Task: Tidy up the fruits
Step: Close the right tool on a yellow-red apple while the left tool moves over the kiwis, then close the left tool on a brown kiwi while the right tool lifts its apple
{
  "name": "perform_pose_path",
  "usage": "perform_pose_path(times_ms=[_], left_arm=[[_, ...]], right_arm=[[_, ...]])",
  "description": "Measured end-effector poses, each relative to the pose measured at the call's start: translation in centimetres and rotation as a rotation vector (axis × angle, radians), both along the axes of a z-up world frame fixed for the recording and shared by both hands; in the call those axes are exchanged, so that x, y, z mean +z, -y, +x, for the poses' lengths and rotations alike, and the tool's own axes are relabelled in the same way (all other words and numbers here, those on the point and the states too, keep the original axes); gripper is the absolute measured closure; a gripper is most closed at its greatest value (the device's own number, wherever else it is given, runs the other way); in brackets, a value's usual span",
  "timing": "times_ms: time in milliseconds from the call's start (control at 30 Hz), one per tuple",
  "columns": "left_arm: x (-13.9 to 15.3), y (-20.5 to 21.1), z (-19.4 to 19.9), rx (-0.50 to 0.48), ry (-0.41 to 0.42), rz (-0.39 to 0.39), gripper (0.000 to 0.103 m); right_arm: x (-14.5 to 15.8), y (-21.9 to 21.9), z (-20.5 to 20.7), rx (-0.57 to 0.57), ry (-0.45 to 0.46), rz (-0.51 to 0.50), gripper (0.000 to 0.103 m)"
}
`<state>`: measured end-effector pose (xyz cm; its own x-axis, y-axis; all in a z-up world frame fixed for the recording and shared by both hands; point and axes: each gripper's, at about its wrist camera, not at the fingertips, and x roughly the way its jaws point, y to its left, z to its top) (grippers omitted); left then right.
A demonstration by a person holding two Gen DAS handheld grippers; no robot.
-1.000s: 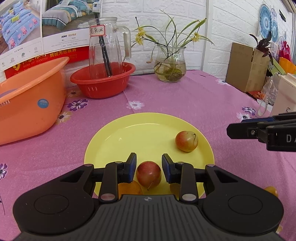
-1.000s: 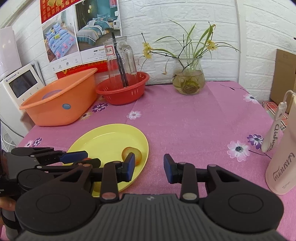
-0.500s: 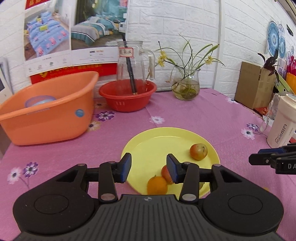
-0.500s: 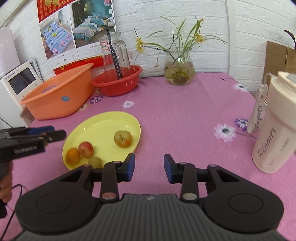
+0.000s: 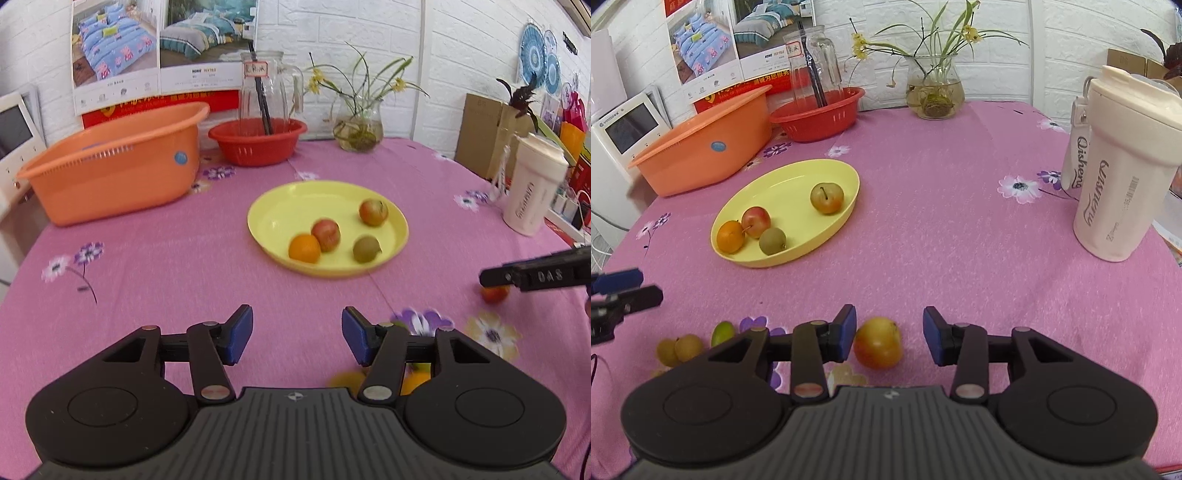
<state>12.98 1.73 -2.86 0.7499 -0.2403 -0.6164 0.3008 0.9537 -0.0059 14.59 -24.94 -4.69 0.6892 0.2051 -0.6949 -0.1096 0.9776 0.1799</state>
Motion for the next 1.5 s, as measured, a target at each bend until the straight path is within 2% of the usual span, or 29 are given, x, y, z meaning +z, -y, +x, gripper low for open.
perform_pose_path(times_ms=[267,700,800,1100,1233,1500], left_arm=[[-1.3,0.2,-3.1,-0.042,-0.037,0.008,0.048],[-2.4,1.2,-4.8,-0.104,-0.077,0.014,0.048],[-2.5,1.1,-4.5,-0.094,-0.092,-0.009,0.051],[-2.8,1.1,-4.3,-0.103,-0.122,-0.033,0.079],[-2.8,1.1,-4.4,-0.101,-0.122,-0.033,0.079],[-2.8,1.4,-4.5,-0.095,-0.111,-0.017,0.078]], right_arm=[[-0.7,-0.7,-0.4,0.004,-0.009,-0.008,0.023],[-1.0,-1.5,-1.0,0.011,0.004,-0.039,0.024],[-0.9,-1.6,-1.3,0.014,0.005,-0.042,0.024],[0.2,-1.9,-2.6,0.027,0.034,-0.031,0.024],[0.5,-2.4,-3.2,0.050,0.048,-0.042,0.024],[-0.2,-2.2,-2.5,0.012,0.032,-0.074,0.024]])
